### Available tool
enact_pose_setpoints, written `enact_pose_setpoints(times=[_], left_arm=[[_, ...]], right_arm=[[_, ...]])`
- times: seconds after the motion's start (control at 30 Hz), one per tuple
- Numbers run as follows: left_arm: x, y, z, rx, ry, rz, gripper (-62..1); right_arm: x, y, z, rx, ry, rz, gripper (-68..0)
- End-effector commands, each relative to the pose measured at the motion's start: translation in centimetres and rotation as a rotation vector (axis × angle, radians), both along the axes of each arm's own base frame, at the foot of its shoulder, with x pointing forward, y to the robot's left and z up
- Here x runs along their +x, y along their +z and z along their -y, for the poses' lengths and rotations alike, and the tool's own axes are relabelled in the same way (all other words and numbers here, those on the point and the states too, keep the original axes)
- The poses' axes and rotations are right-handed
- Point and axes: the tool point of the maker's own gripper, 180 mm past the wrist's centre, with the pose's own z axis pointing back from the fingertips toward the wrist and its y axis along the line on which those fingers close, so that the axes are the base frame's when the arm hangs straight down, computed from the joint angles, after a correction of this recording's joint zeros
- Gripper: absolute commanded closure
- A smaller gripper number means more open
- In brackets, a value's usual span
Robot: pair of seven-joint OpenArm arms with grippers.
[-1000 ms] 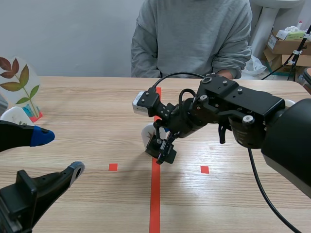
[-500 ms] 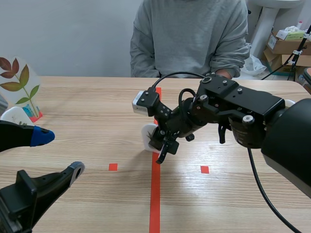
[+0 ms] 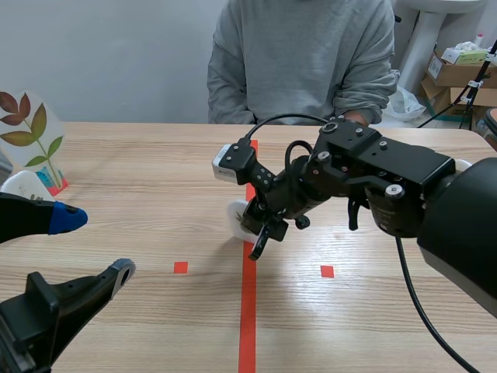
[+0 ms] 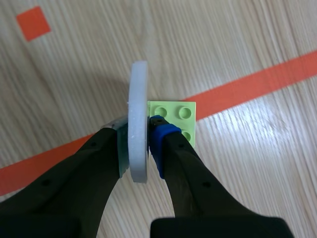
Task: Do the leaf sorting experiment
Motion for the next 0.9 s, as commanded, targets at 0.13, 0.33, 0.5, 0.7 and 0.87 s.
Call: enact_pose_setpoints(times=[0.13,0.33,0.5,0.7,0.87], left_arm=[[0.1,0.8,0.3,-0.022,-0.003,0.022,-47.7],[0.1,0.8,0.3,-0.023,-0.002,0.022,-47.7],[0.1,0.8,0.3,-0.023,-0.002,0.022,-47.7],[0.1,0.9,0.3,-0.026,-0.003,0.025,-47.7],[0.1,0.9,0.3,-0.027,-0.003,0.027,-47.7]], right_arm=[[4.7,5.0,3.0,0.067,-0.2,0.12,-3.2],[7.1,8.0,10.3,0.067,-0.469,0.18,-3.2],[7.1,8.1,18.3,0.091,-0.722,0.169,-3.2],[5.1,7.1,25.0,0.124,-0.917,0.131,-3.2],[3.3,5.8,27.6,0.126,-0.996,0.115,-3.3]])
